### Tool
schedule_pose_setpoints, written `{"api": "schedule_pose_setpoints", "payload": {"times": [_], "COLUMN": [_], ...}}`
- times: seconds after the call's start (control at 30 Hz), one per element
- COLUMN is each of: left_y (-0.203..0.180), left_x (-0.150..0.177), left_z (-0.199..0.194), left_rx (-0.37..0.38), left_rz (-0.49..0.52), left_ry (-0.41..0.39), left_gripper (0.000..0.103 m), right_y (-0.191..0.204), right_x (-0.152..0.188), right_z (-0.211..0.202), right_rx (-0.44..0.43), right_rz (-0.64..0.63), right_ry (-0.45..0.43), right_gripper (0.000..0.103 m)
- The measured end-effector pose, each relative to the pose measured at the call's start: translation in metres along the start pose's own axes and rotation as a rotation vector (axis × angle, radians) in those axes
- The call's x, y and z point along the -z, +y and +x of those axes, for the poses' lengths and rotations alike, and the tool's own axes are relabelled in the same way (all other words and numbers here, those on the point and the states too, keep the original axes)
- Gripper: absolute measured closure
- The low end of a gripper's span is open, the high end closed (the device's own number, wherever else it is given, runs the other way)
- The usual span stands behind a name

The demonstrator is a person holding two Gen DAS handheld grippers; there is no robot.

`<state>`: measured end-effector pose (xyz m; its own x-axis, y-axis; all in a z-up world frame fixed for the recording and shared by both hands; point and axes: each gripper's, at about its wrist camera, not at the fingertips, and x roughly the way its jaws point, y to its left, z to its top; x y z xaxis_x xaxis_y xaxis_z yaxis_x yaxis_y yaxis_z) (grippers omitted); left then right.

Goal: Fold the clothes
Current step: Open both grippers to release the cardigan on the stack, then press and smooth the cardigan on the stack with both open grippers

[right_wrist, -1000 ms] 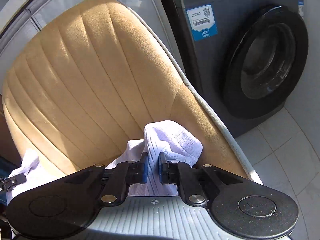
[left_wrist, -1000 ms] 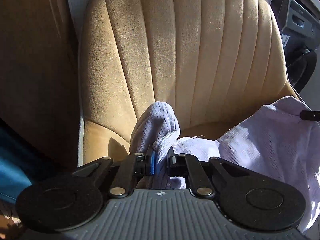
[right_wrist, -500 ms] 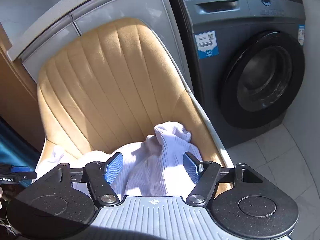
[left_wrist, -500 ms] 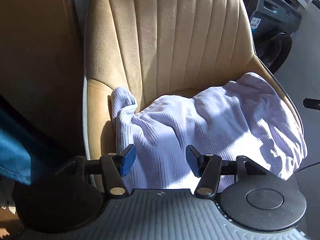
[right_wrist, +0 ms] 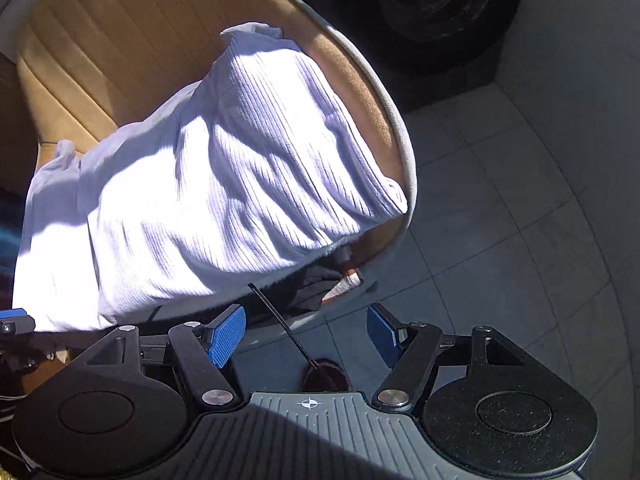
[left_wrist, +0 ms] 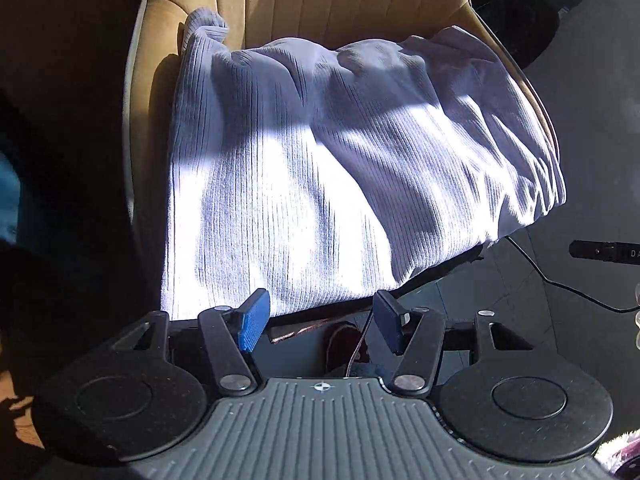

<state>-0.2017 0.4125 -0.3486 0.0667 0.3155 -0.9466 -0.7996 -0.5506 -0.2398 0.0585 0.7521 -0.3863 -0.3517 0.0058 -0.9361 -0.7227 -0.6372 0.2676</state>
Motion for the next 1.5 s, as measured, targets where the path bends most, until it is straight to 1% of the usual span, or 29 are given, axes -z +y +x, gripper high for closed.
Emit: {"api": "schedule_pose_setpoints", "payload": {"times": [0.03,0.17,0.27,0.33,0.4,0.47,0.53,0.6,0.67,0.7,0.8,0.83,0.9,0.97,1.03,1.1,1.23,1.3,1.4,1.5], "left_y": [0.002,0.013,0.017,0.018,0.018,0.013,0.004,-0.008,-0.013,-0.01,-0.003,0.0,0.009,0.018,0.021,0.019,0.019,0.019,0.017,0.013], "left_x": [0.005,0.025,0.038,0.043,0.039,0.025,0.007,-0.012,-0.032,-0.035,-0.044,-0.047,-0.048,-0.048,-0.05,-0.053,-0.055,-0.056,-0.056,-0.055], "left_z": [-0.002,-0.005,-0.009,-0.012,-0.011,-0.007,-0.002,0.0,0.004,0.014,0.046,0.057,0.079,0.094,0.105,0.114,0.125,0.127,0.124,0.116], "left_rx": [-0.007,-0.018,-0.032,-0.04,-0.058,-0.066,-0.072,-0.096,-0.097,-0.105,-0.13,-0.138,-0.159,-0.142,-0.138,-0.155,-0.167,-0.171,-0.181,-0.199], "left_rz": [-0.003,-0.006,0.01,-0.002,-0.016,-0.017,0.021,0.09,0.104,0.097,0.075,0.068,0.041,-0.015,-0.042,-0.03,-0.038,-0.043,-0.056,-0.078], "left_ry": [0.007,0.064,0.093,0.085,0.046,-0.013,-0.073,-0.127,-0.158,-0.142,-0.09,-0.073,-0.037,-0.028,-0.018,-0.004,0.015,0.022,0.027,0.03], "left_gripper": [0.043,0.043,0.043,0.043,0.043,0.043,0.043,0.043,0.043,0.043,0.043,0.043,0.043,0.04,0.035,0.033,0.028,0.027,0.027,0.026], "right_y": [0.002,-0.011,-0.029,-0.039,-0.045,-0.036,-0.025,-0.002,0.021,0.031,0.057,0.063,0.071,0.069,0.066,0.066,0.069,0.067,0.069,0.071], "right_x": [0.0,0.009,0.02,0.026,0.027,0.021,0.014,0.0,-0.015,-0.022,-0.042,-0.048,-0.059,-0.069,-0.074,-0.078,-0.08,-0.081,-0.082,-0.081], "right_z": [-0.001,-0.012,-0.022,-0.028,-0.032,-0.025,-0.018,-0.004,0.008,0.014,0.034,0.043,0.063,0.082,0.098,0.113,0.132,0.138,0.14,0.131], "right_rx": [-0.002,0.005,0.046,0.08,0.096,0.079,0.062,0.034,-0.005,-0.026,-0.06,-0.053,-0.007,0.009,0.014,0.025,0.054,0.053,0.059,0.059], "right_rz": [-0.004,0.042,0.062,0.072,0.083,0.049,0.014,-0.039,-0.077,-0.093,-0.15,-0.174,-0.211,-0.202,-0.192,-0.196,-0.228,-0.226,-0.222,-0.195], "right_ry": [0.004,0.02,0.034,0.032,0.01,-0.016,-0.041,-0.062,-0.088,-0.105,-0.138,-0.131,-0.097,-0.071,-0.043,-0.018,0.012,0.019,0.022,0.011], "right_gripper": [0.039,0.038,0.038,0.038,0.038,0.038,0.038,0.038,0.036,0.032,0.03,0.031,0.032,0.03,0.028,0.022,0.018,0.013,0.01,0.008]}}
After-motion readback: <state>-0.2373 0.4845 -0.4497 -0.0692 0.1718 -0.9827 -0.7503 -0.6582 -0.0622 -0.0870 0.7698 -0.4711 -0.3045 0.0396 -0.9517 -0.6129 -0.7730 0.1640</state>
